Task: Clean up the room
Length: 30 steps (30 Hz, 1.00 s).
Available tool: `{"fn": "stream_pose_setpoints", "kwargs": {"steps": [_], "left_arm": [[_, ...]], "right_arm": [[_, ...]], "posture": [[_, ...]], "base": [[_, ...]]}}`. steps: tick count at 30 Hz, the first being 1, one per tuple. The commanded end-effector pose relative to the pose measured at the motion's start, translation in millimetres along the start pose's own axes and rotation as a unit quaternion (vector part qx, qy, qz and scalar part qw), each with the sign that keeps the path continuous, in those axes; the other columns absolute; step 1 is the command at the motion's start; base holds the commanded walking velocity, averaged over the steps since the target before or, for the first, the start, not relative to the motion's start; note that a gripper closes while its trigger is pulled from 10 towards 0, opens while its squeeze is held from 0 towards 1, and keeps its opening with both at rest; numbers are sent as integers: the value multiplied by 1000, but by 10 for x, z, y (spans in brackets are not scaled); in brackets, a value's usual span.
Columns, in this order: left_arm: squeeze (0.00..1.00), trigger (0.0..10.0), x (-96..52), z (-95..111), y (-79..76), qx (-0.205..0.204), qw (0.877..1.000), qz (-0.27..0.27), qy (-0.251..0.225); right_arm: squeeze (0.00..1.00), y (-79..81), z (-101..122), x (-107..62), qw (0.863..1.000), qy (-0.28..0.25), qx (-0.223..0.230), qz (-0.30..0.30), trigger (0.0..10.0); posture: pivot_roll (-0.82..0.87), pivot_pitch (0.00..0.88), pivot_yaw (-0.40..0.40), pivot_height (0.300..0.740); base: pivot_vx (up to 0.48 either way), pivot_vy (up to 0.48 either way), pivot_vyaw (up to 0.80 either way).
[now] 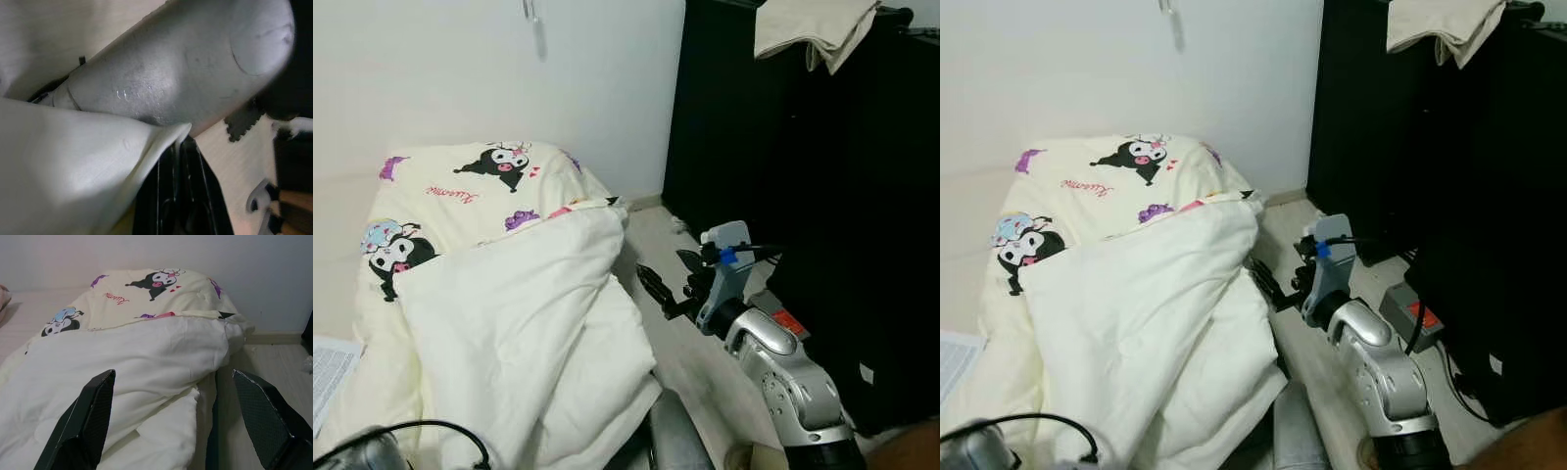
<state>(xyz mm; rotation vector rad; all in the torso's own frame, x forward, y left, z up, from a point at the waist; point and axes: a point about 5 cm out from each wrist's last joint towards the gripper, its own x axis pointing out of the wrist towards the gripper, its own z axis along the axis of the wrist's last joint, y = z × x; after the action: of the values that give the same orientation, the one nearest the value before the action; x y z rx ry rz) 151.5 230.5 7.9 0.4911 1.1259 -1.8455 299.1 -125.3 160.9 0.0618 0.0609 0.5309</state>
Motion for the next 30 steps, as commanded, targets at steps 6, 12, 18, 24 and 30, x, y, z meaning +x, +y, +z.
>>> {"fn": "stream_pose_setpoints", "kwargs": {"steps": [6, 12, 18, 24, 30], "left_arm": [[1000, 10000, 271, 138, 181, -15, 998, 62, -21], [1000, 10000, 128, 280, 64, -18, 998, 10, -55], [1000, 10000, -85, 442, -156, 6, 996, -44, -76], [1000, 10000, -335, 681, -171, 36, 990, -25, -135], [1000, 10000, -820, 1134, -54, 102, 955, 47, -275]], "right_arm": [[0, -32, -13, -7, 1000, -1, -5, -9, 10000], [0, -41, -26, -11, 1000, -2, -6, -11, 10000], [0, -37, -39, -14, 1000, -2, -5, -14, 10000], [0, -32, -61, -36, 1000, 0, -3, -16, 10000], [0, -23, -78, -57, 1000, 2, 0, -19, 10000]], "posture": [[-245, 53, 20, 550], [-242, 58, 25, 550], [-237, 68, 32, 550], [-239, 79, 35, 550], [-232, 99, 37, 550]], "base": [[0, 0, 0], [0, 0, 0], [0, 0, 0], [0, 0, 0], [0, 0, 0]]}}
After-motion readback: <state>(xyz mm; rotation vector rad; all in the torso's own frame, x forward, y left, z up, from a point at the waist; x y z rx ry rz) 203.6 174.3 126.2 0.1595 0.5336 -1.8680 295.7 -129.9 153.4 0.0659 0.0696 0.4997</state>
